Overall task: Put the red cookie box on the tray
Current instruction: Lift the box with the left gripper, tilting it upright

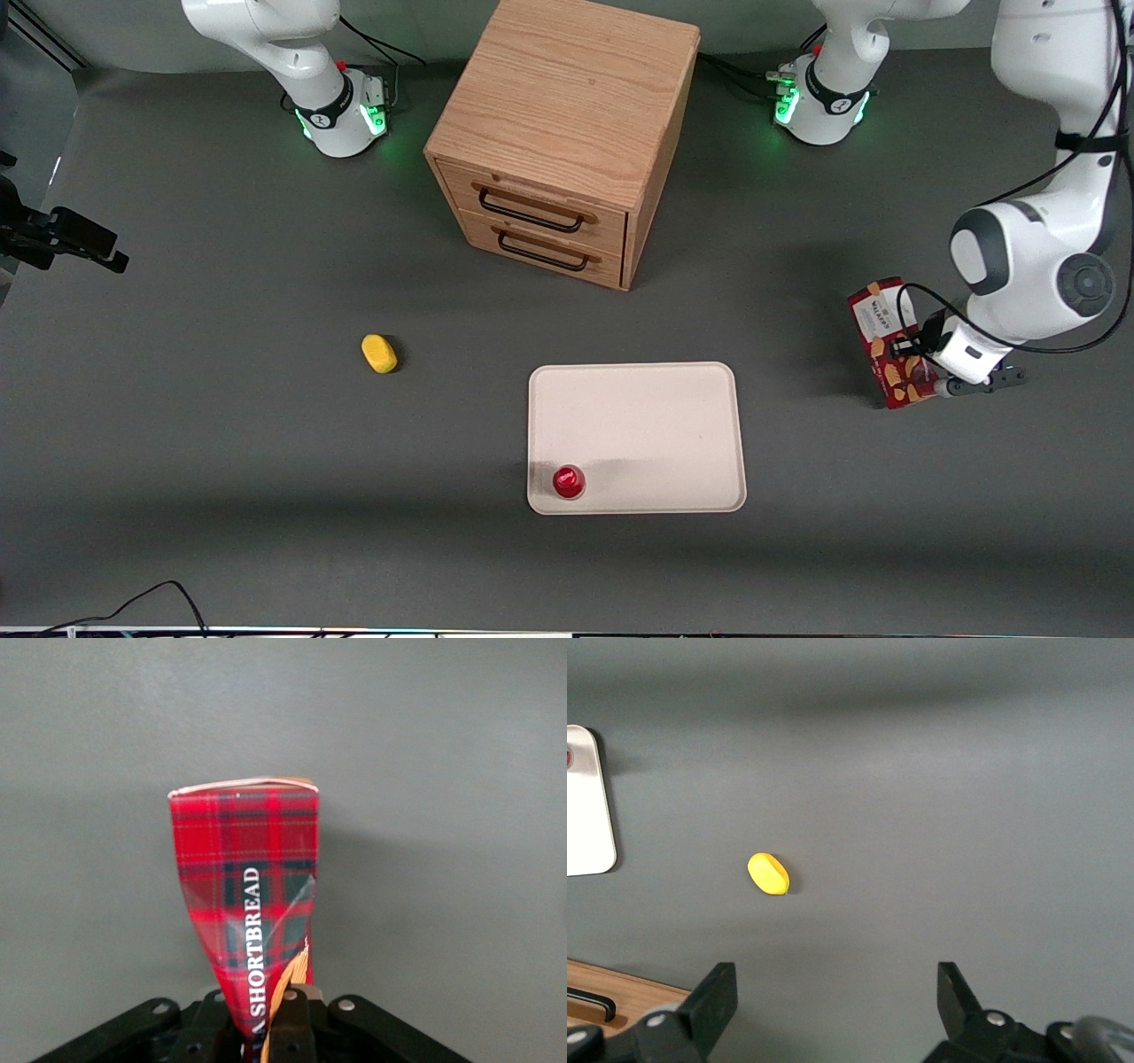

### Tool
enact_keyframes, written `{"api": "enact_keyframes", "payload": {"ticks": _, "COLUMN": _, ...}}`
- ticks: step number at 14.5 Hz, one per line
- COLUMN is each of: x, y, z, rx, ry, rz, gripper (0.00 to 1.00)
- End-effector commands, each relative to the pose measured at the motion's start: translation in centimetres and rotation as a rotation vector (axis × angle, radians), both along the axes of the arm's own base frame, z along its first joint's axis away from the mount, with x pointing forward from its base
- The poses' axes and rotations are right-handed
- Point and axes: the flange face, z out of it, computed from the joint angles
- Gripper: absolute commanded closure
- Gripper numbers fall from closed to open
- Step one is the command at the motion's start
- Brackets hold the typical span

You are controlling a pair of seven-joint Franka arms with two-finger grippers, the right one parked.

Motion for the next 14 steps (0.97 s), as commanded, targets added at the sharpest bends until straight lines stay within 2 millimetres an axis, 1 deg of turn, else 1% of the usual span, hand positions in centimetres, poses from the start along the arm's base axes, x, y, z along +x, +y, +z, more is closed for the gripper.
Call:
{"api": "enact_keyframes", "payload": {"ticks": 1, "x": 1.0, "y": -1.7, "z": 10.1, "rx": -0.034, "ry": 0.066, "rz": 0.007, "gripper": 1.00}}
{"api": "enact_keyframes", "payload": {"ticks": 3, "x": 1.9, "y": -2.1, "z": 16.8, "rx": -0.013, "ry": 0.106, "rz": -0.020, "gripper": 1.00}}
{"api": "enact_keyframes", "payload": {"ticks": 5, "x": 2.0, "y": -2.7, "z": 23.1, "rx": 0.033, "ry": 0.122, "rz": -0.064, "gripper": 1.00}}
{"api": "enact_keyframes", "payload": {"ticks": 6, "x": 1.8, "y": -3.1, "z": 25.7, "rx": 0.059, "ry": 0.127, "rz": -0.079, "gripper": 1.00}}
{"api": "enact_keyframes", "payload": {"ticks": 7, "x": 1.6, "y": -3.3, "z": 27.5, "rx": 0.068, "ry": 0.130, "rz": -0.089, "gripper": 1.00}}
{"api": "enact_keyframes", "payload": {"ticks": 8, "x": 1.4, "y": -3.5, "z": 28.6, "rx": 0.069, "ry": 0.126, "rz": -0.095, "gripper": 1.00}}
{"api": "enact_keyframes", "payload": {"ticks": 9, "x": 1.4, "y": -3.7, "z": 28.8, "rx": 0.068, "ry": 0.124, "rz": -0.095, "gripper": 1.00}}
{"api": "enact_keyframes", "payload": {"ticks": 10, "x": 1.6, "y": -4.3, "z": 28.6, "rx": 0.069, "ry": 0.126, "rz": -0.100, "gripper": 1.00}}
{"api": "enact_keyframes", "payload": {"ticks": 11, "x": 1.8, "y": -5.6, "z": 28.1, "rx": 0.073, "ry": 0.129, "rz": -0.094, "gripper": 1.00}}
{"api": "enact_keyframes", "payload": {"ticks": 12, "x": 2.3, "y": -7.8, "z": 27.0, "rx": 0.081, "ry": 0.144, "rz": -0.049, "gripper": 1.00}}
{"api": "enact_keyframes", "payload": {"ticks": 14, "x": 3.3, "y": -13.8, "z": 24.8, "rx": 0.093, "ry": 0.136, "rz": 0.055, "gripper": 1.00}}
